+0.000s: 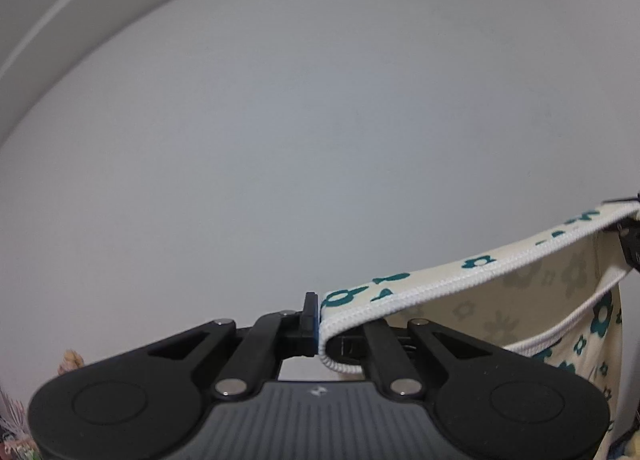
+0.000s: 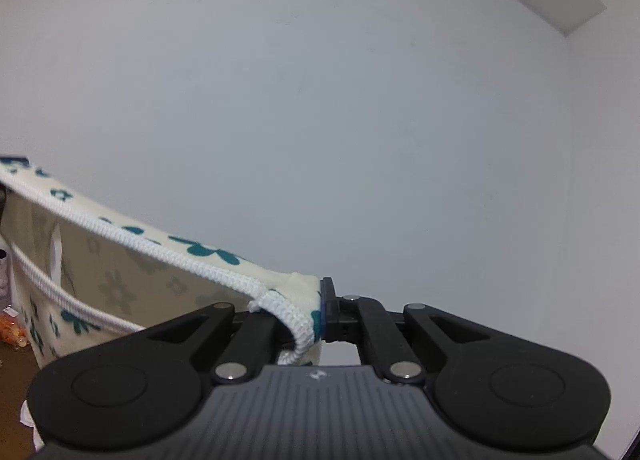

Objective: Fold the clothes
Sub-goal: 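Lift the dress high with both grippers and shake it out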

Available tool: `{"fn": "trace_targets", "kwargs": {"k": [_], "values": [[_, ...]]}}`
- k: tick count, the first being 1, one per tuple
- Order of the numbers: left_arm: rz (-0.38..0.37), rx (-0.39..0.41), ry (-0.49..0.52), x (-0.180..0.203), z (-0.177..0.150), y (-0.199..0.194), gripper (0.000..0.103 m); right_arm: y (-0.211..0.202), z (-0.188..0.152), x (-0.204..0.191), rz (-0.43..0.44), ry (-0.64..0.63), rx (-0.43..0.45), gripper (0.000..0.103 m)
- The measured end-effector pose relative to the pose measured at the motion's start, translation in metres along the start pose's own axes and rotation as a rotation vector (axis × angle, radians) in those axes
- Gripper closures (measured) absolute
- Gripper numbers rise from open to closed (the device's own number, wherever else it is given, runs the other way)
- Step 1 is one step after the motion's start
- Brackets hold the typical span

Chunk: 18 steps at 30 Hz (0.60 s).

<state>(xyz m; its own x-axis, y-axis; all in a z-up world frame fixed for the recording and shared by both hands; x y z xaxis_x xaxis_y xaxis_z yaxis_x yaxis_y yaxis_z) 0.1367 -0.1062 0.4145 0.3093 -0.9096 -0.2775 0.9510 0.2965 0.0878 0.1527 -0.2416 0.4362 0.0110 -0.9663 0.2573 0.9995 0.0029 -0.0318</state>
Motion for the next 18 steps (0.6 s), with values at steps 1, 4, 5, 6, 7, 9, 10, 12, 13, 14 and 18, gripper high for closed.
{"fn": "trace_targets", "kwargs": {"k": [1, 4, 5, 6, 7, 9, 10, 12, 13, 14, 18], "values": [[-0.004, -0.01, 0.004, 0.002, -0.003, 0.003, 0.101, 0.003, -0.001, 0.0, 0.003, -0.003, -0.003, 0.103], [-0.007, -0.04, 0.009, 0.008, -0.012, 0.014, 0.101, 0.016, -0.008, -0.002, 0.004, -0.019, -0.019, 0.103], [-0.014, -0.055, 0.006, 0.011, -0.015, 0.018, 0.101, 0.022, -0.011, -0.003, 0.006, -0.025, -0.03, 0.103], [-0.021, -0.07, 0.003, 0.013, -0.018, 0.023, 0.101, 0.028, -0.015, -0.004, 0.01, -0.03, -0.042, 0.102], [-0.022, -0.083, 0.002, 0.016, -0.021, 0.029, 0.101, 0.034, -0.018, -0.005, 0.014, -0.035, -0.053, 0.102], [-0.02, -0.107, 0.006, 0.023, -0.026, 0.041, 0.101, 0.05, -0.025, -0.007, 0.021, -0.047, -0.079, 0.102], [-0.018, -0.122, 0.011, 0.028, -0.031, 0.051, 0.101, 0.062, -0.03, -0.008, 0.023, -0.05, -0.094, 0.102], [-0.015, -0.154, 0.015, 0.039, -0.04, 0.072, 0.101, 0.093, -0.042, -0.01, 0.021, -0.053, -0.127, 0.102], [-0.014, -0.171, 0.013, 0.045, -0.045, 0.083, 0.101, 0.109, -0.049, -0.012, 0.021, -0.055, -0.143, 0.102], [-0.014, -0.191, 0.009, 0.052, -0.053, 0.098, 0.101, 0.124, -0.055, -0.013, 0.02, -0.056, -0.16, 0.102], [-0.003, -0.254, -0.05, 0.079, -0.083, 0.162, 0.101, 0.193, -0.081, -0.018, 0.006, -0.05, -0.206, 0.102]]}}
Point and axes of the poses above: each gripper's, at about its wrist camera, not at the fingertips, and y roughly the way its jaws point, x to its right, z to its top, the point moved 8 cm from there along y, roughly the way its jaws point, and after that the axes turned 8 degrees about z, right-handed, at the moved point
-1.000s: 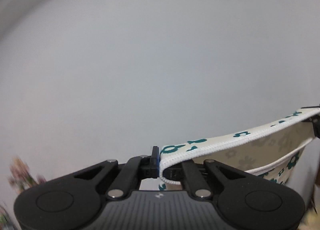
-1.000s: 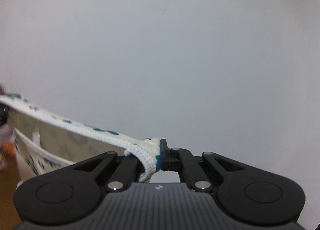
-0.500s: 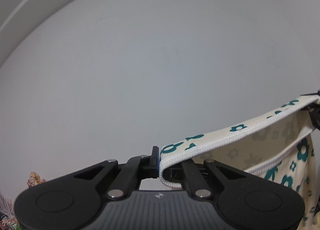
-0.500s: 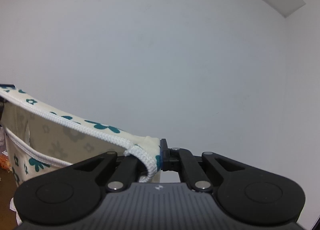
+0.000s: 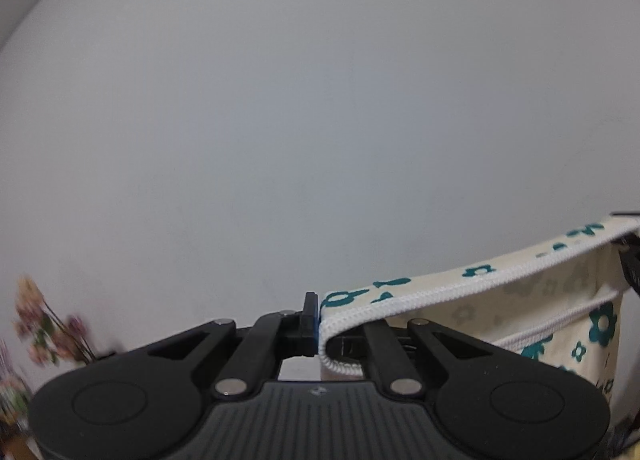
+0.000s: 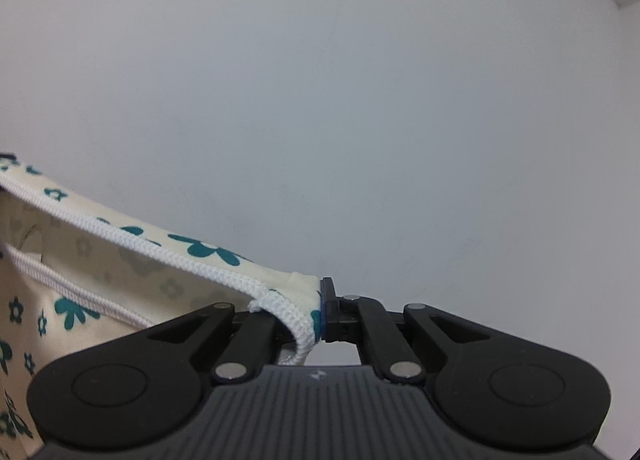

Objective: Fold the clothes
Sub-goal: 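Lift the dress high with both grippers and shake it out, then lay the dress flat on the table and open both grippers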

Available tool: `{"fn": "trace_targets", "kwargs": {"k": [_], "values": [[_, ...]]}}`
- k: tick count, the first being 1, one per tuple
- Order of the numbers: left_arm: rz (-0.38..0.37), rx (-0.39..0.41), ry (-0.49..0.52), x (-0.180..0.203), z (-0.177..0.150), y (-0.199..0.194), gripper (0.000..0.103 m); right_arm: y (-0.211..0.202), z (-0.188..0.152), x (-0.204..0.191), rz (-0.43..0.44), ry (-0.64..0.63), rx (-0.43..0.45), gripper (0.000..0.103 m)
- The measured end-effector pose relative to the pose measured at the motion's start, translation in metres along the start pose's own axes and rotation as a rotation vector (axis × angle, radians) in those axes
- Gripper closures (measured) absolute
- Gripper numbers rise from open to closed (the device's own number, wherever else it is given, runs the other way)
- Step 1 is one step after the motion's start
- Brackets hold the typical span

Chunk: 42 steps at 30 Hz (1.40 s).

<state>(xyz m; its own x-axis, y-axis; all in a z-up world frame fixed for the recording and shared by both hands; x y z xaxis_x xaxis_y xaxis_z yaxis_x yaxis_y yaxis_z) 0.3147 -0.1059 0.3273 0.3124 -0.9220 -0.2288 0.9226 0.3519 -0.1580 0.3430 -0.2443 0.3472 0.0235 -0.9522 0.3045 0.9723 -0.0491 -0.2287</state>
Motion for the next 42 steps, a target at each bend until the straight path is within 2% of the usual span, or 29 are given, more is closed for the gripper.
{"fn": "trace_targets", "kwargs": {"k": [4, 7, 10, 13, 14, 19, 22, 25, 28, 29, 32, 34, 36, 38, 40, 42], "values": [[0.005, 0.075, -0.089, 0.017, 0.015, 0.044, 0.101, 0.055, 0.01, 0.003, -0.057, 0.019, 0.066, 0.103], [-0.019, 0.148, -0.109, 0.017, 0.016, 0.036, 0.101, 0.063, 0.039, 0.014, -0.123, 0.027, 0.197, 0.102], [-0.043, 0.22, -0.128, 0.017, 0.018, 0.027, 0.101, 0.059, 0.05, 0.017, -0.131, 0.008, 0.275, 0.102], [-0.068, 0.292, -0.147, 0.018, 0.019, 0.018, 0.101, 0.057, 0.033, 0.01, -0.107, -0.024, 0.3, 0.102], [-0.083, 0.284, -0.122, 0.019, 0.004, 0.011, 0.101, 0.054, 0.021, 0.006, -0.093, -0.042, 0.299, 0.102], [-0.178, 0.164, 0.005, 0.03, -0.126, -0.049, 0.101, 0.032, -0.061, -0.027, 0.021, -0.164, 0.254, 0.102], [-0.234, 0.092, 0.082, 0.036, -0.204, -0.086, 0.101, 0.008, -0.133, -0.054, 0.137, -0.225, 0.185, 0.102], [-0.289, 0.019, 0.158, 0.041, -0.283, -0.124, 0.101, -0.018, -0.22, -0.083, 0.249, -0.27, 0.088, 0.103], [-0.344, -0.055, 0.235, 0.045, -0.361, -0.162, 0.101, -0.078, -0.298, -0.123, 0.358, -0.272, -0.025, 0.102], [-0.357, -0.103, 0.256, 0.043, -0.388, -0.173, 0.101, -0.101, -0.323, -0.137, 0.394, -0.27, -0.064, 0.103], [-0.374, -0.213, 0.249, 0.005, -0.443, -0.179, 0.101, -0.17, -0.399, -0.18, 0.501, -0.262, -0.181, 0.103], [-0.358, -0.233, 0.247, -0.025, -0.442, -0.16, 0.101, -0.187, -0.416, -0.202, 0.542, -0.232, -0.227, 0.103], [-0.351, -0.24, 0.251, -0.061, -0.432, -0.149, 0.101, -0.191, -0.415, -0.166, 0.553, -0.194, -0.245, 0.102], [-0.361, -0.247, 0.245, -0.059, -0.441, -0.18, 0.101, -0.184, -0.404, -0.149, 0.557, -0.161, -0.257, 0.102], [-0.368, -0.247, 0.251, -0.059, -0.446, -0.198, 0.101, -0.195, -0.415, -0.154, 0.557, -0.128, -0.267, 0.102], [-0.372, -0.253, 0.258, -0.056, -0.449, -0.2, 0.101, -0.202, -0.429, -0.158, 0.557, -0.099, -0.279, 0.102]]}}
Point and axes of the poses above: each gripper's, at about its wrist camera, not at the fingertips, and y roughly the way its jaws point, x to its right, z to its top, the point moved 8 cm from there along y, roughly the way its jaws point, and after that the axes turned 8 degrees about z, right-handed, at the moved point
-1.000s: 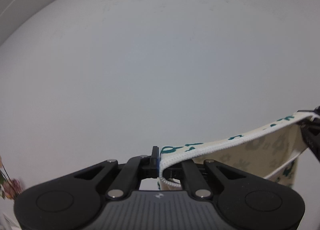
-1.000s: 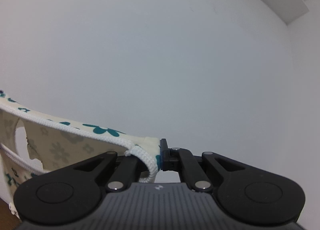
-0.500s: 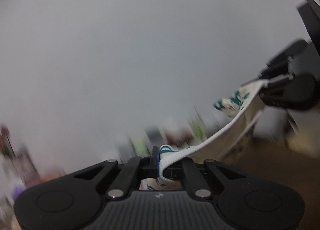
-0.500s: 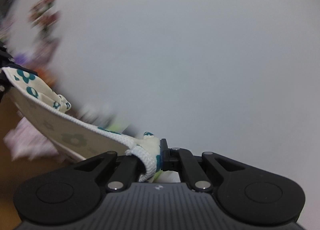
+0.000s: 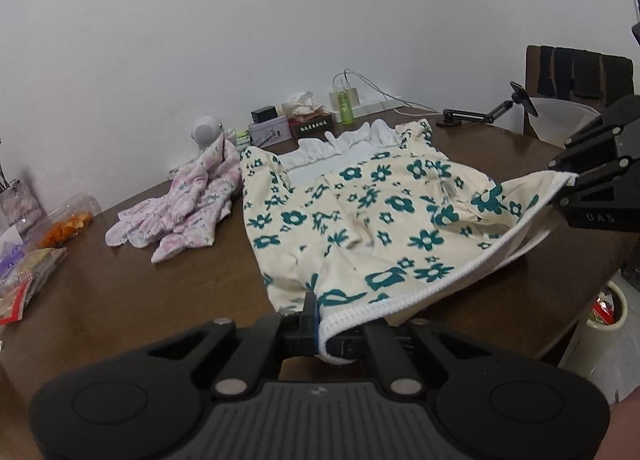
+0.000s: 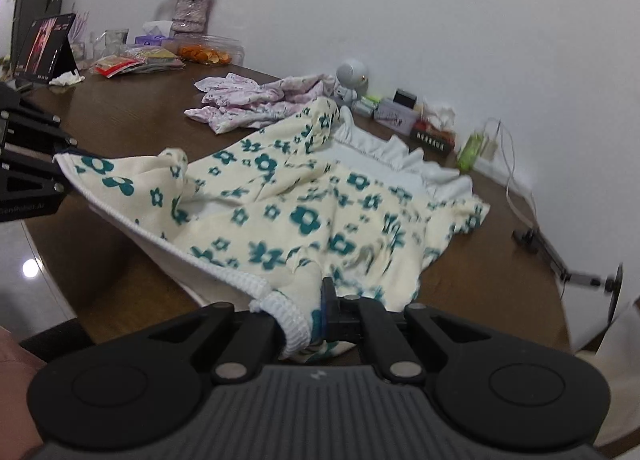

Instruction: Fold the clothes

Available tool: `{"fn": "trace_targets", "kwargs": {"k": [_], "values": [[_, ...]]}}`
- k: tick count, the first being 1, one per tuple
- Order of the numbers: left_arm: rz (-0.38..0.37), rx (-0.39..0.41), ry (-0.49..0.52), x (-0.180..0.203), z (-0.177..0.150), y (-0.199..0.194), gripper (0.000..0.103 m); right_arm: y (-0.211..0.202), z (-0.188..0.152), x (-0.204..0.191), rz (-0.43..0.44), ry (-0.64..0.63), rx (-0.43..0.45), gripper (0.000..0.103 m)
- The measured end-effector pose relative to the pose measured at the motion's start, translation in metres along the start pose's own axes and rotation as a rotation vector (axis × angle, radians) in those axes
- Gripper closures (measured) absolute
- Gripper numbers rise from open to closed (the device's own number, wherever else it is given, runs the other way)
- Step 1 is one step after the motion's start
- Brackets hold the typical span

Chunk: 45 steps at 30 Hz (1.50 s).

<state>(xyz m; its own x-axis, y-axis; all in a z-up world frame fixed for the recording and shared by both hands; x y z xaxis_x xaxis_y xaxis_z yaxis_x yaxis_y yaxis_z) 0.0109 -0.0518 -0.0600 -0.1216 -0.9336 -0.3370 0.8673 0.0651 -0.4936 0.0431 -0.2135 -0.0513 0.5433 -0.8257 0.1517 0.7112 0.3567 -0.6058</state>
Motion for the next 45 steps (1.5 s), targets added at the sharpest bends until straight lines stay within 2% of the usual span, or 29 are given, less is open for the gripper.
{"fn": "trace_targets", "kwargs": {"k": [5, 8, 9, 10, 11, 12, 14, 15, 16, 17, 18, 19, 20, 22, 23, 26, 28, 29, 31, 32, 36, 38, 39, 40, 41, 43, 45], "values": [[-0.015, -0.023, 0.014, 0.009, -0.01, 0.002, 0.096, 0.007, -0.021, -0.008, 0.007, 0.042, -0.023, 0.1], [-0.043, -0.043, 0.02, 0.012, -0.016, 0.005, 0.09, 0.006, -0.033, -0.009, 0.029, 0.073, -0.043, 0.094], [-0.054, -0.05, 0.024, 0.013, -0.018, 0.006, 0.087, 0.005, -0.037, -0.009, 0.037, 0.083, -0.05, 0.084], [-0.081, -0.058, 0.021, 0.012, -0.018, 0.004, 0.077, 0.004, -0.041, -0.008, 0.047, 0.092, -0.055, 0.066], [-0.108, -0.066, 0.019, 0.011, -0.019, 0.002, 0.063, 0.001, -0.043, -0.005, 0.06, 0.102, -0.056, 0.058], [-0.145, -0.074, 0.018, 0.009, -0.018, 0.003, 0.058, -0.003, -0.044, -0.001, 0.082, 0.119, -0.055, 0.052], [-0.233, -0.084, 0.017, -0.003, -0.016, -0.007, 0.053, -0.016, -0.045, 0.013, 0.147, 0.182, -0.053, 0.05], [-0.266, -0.09, 0.008, -0.011, -0.012, -0.01, 0.052, -0.023, -0.044, 0.023, 0.194, 0.239, -0.046, 0.044], [-0.299, -0.096, -0.003, -0.019, -0.009, -0.013, 0.048, -0.031, -0.042, 0.034, 0.24, 0.295, -0.039, 0.035], [-0.337, -0.104, -0.03, -0.03, -0.002, -0.016, 0.042, -0.039, -0.04, 0.046, 0.288, 0.355, -0.028, 0.03], [-0.355, -0.1, -0.045, -0.038, 0.006, -0.016, 0.039, -0.045, -0.035, 0.058, 0.337, 0.416, -0.015, 0.023], [-0.373, -0.095, -0.06, -0.046, 0.013, -0.016, 0.034, -0.05, -0.029, 0.069, 0.384, 0.462, -0.005, 0.019], [-0.391, -0.091, -0.075, -0.053, 0.02, -0.016, 0.034, -0.053, -0.024, 0.078, 0.429, 0.497, 0.004, 0.018], [-0.343, -0.072, -0.058, -0.063, 0.036, -0.005, 0.034, -0.056, -0.014, 0.092, 0.478, 0.54, 0.027, 0.014], [-0.312, -0.062, -0.045, -0.067, 0.045, 0.002, 0.033, -0.054, -0.008, 0.099, 0.455, 0.534, 0.039, 0.014], [-0.274, -0.088, -0.046, -0.068, 0.069, 0.035, 0.033, -0.034, 0.009, 0.12, 0.285, 0.454, 0.034, 0.014], [-0.28, -0.138, -0.051, -0.057, 0.08, 0.065, 0.034, -0.007, 0.018, 0.135, 0.182, 0.431, 0.003, 0.017], [-0.282, -0.169, -0.047, -0.049, 0.082, 0.079, 0.035, 0.007, 0.021, 0.141, 0.163, 0.439, -0.016, 0.02], [-0.294, -0.233, -0.02, -0.028, 0.082, 0.107, 0.038, 0.036, 0.021, 0.145, 0.163, 0.467, -0.068, 0.031], [-0.304, -0.251, 0.0, -0.02, 0.08, 0.115, 0.043, 0.05, 0.02, 0.147, 0.166, 0.481, -0.095, 0.033], [-0.317, -0.293, 0.12, 0.008, 0.069, 0.134, 0.048, 0.081, 0.008, 0.141, 0.15, 0.464, -0.161, 0.041], [-0.284, -0.288, 0.198, 0.015, 0.064, 0.139, 0.06, 0.086, 0.001, 0.139, 0.147, 0.451, -0.18, 0.049], [-0.286, -0.271, 0.209, 0.016, 0.064, 0.138, 0.065, 0.086, -0.002, 0.138, 0.146, 0.445, -0.187, 0.056], [-0.283, -0.272, 0.216, 0.015, 0.064, 0.139, 0.088, 0.086, -0.005, 0.137, 0.146, 0.439, -0.193, 0.065], [-0.28, -0.273, 0.222, 0.014, 0.064, 0.14, 0.101, 0.085, -0.007, 0.136, 0.146, 0.434, -0.198, 0.072], [-0.245, -0.266, 0.221, 0.003, 0.063, 0.139, 0.102, 0.083, -0.01, 0.133, 0.151, 0.416, -0.203, 0.095], [-0.21, -0.258, 0.219, -0.009, 0.062, 0.137, 0.102, 0.08, -0.009, 0.131, 0.141, 0.387, -0.198, 0.1]]}}
Point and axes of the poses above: each gripper's, at about its wrist camera, not at the fingertips, and y roughly the way its jaws point, x to its right, z to its top, the point moved 8 cm from there along y, roughly the way its jaws point, and after that the axes turned 8 degrees about z, right-handed, at the moved point
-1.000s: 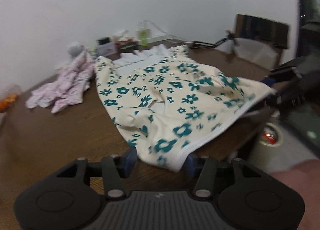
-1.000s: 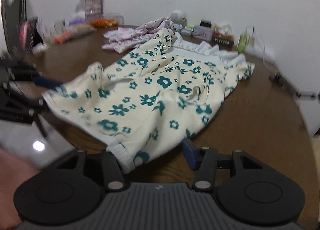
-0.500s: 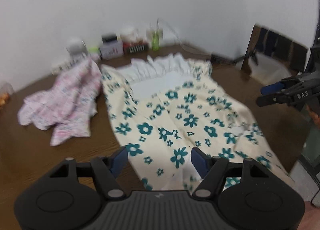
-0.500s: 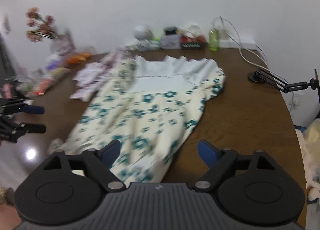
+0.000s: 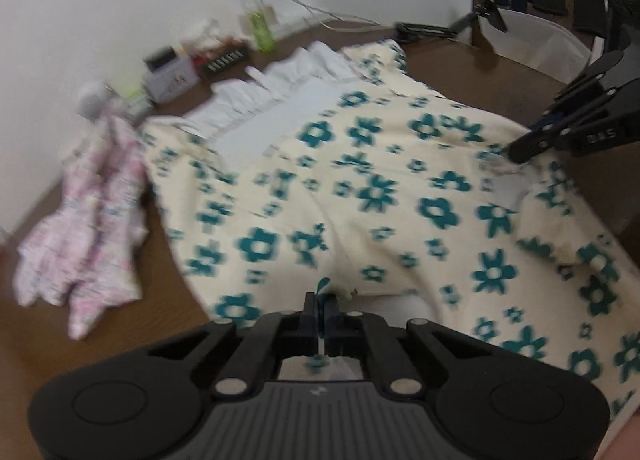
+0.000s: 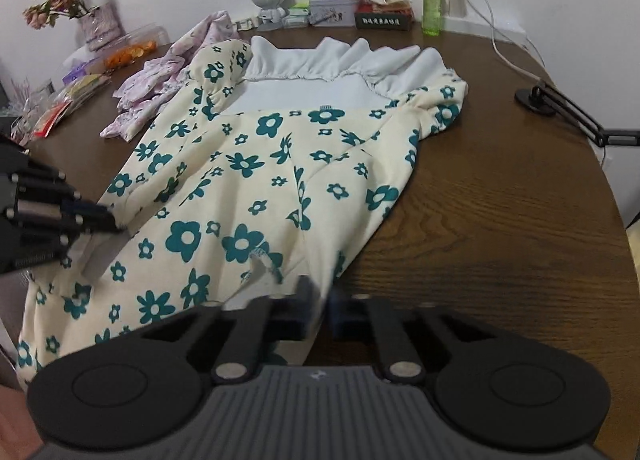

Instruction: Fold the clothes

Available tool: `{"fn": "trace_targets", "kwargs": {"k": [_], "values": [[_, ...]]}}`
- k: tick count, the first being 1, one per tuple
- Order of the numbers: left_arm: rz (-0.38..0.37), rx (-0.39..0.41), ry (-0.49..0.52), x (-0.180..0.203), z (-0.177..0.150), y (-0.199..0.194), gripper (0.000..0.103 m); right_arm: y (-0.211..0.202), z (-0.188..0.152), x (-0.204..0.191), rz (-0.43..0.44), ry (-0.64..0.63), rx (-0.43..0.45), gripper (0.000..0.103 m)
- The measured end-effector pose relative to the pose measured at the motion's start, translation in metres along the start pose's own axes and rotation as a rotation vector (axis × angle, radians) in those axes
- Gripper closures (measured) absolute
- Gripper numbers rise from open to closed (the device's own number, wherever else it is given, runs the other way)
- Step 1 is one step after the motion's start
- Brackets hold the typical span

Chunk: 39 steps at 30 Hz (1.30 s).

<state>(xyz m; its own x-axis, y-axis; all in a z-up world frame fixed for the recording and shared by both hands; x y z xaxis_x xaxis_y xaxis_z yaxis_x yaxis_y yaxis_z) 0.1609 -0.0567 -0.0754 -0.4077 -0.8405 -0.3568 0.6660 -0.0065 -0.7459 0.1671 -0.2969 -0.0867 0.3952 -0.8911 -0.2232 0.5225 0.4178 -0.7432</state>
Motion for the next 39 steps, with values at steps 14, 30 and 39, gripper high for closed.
{"fn": "trace_targets", "kwargs": {"k": [14, 30, 39], "values": [[-0.02, 0.014, -0.129, -0.047, -0.017, -0.017, 0.061, -0.016, 0.001, 0.015, 0.037, 0.008, 0.003, 0.067], [0.052, -0.055, -0.409, -0.116, 0.098, 0.102, 0.045, 0.053, 0.11, 0.106, -0.027, 0.232, 0.156, 0.058], [0.081, -0.051, -0.437, -0.146, 0.088, 0.122, 0.097, 0.081, 0.127, 0.093, -0.013, 0.112, 0.159, 0.084]]}}
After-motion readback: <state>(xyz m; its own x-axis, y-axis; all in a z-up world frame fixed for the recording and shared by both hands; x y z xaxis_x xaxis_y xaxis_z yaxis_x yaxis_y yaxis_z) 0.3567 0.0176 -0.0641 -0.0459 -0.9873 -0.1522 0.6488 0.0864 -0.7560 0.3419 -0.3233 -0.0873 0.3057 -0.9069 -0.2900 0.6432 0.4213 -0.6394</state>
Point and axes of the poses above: each gripper's, at about its wrist camera, not at the fingertips, and y roughly the way its jaws point, x to its right, z to its top, the point moved 8 cm from there along y, roughly the way its jaws point, and after that the axes turned 8 degrees about z, right-handed, at the moved point
